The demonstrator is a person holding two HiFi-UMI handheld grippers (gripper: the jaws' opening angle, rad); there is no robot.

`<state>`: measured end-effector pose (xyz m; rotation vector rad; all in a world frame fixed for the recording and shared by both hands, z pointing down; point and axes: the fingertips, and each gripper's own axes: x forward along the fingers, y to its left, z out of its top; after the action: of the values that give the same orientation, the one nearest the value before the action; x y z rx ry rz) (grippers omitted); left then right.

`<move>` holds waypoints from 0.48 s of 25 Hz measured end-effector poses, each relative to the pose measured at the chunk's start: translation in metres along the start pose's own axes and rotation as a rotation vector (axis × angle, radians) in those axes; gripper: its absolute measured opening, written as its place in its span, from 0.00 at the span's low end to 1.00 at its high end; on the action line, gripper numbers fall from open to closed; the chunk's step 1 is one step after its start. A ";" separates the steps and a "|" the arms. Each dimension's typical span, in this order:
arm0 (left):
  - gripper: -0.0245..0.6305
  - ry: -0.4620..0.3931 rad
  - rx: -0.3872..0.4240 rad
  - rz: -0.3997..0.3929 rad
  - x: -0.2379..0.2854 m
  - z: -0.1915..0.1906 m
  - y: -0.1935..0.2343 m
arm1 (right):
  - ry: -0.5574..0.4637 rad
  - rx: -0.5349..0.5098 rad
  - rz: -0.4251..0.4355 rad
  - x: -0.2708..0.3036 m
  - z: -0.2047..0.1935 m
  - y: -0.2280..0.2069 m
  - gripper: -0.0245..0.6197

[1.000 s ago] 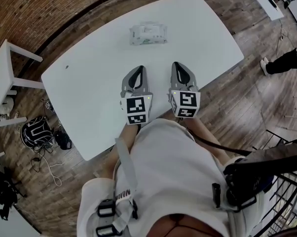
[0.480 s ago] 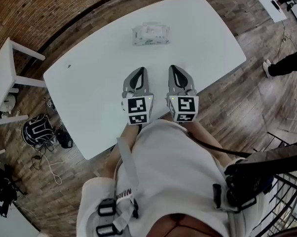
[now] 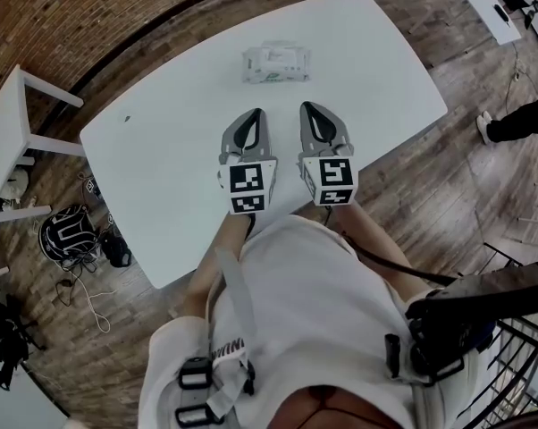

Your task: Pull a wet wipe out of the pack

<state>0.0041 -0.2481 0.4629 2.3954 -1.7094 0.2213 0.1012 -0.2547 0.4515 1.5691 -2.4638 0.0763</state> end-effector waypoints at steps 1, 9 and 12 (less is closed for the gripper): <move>0.04 -0.003 0.000 0.004 0.001 0.002 0.001 | -0.003 0.000 -0.001 0.002 0.002 0.000 0.05; 0.04 -0.008 -0.003 0.010 -0.001 0.003 0.002 | 0.003 -0.033 -0.006 0.004 0.003 0.003 0.05; 0.04 -0.011 -0.002 0.008 0.000 0.005 0.002 | 0.007 -0.035 -0.008 0.005 0.003 0.002 0.05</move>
<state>0.0024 -0.2501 0.4581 2.3926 -1.7238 0.2080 0.0970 -0.2584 0.4496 1.5618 -2.4397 0.0373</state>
